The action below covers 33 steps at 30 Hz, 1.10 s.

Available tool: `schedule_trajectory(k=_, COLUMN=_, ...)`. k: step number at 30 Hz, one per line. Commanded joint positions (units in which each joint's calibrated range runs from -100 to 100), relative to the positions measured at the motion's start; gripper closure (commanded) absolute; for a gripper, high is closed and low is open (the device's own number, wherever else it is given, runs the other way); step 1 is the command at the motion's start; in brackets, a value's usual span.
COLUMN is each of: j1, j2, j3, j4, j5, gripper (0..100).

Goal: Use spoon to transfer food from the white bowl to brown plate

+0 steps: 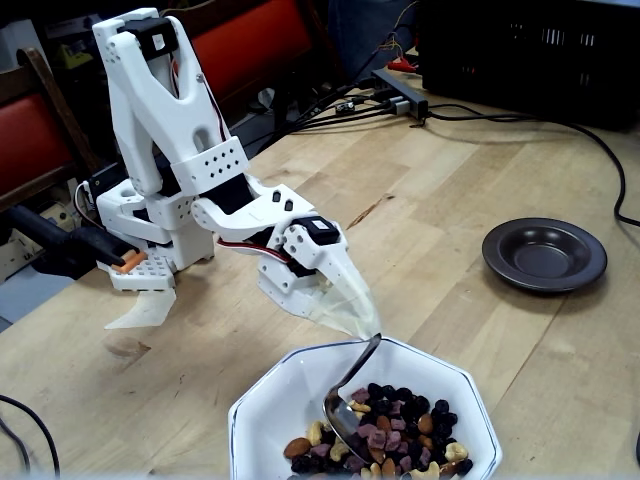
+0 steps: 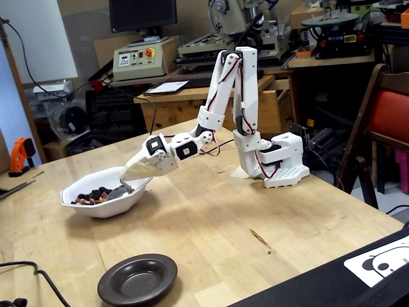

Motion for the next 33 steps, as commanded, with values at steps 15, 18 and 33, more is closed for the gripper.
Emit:
schedule_trajectory(k=15, j1=-0.42, j2=-1.15, j3=-1.17, j4=-0.92, j5=-10.99, gripper=98)
schedule_trajectory(k=18, j1=-0.27, j2=-1.15, j3=-2.23, j4=-0.92, j5=-11.48, gripper=98)
schedule_trajectory(k=33, j1=-0.05, j2=-0.98, j3=-13.38, j4=-0.92, j5=-12.6, gripper=98)
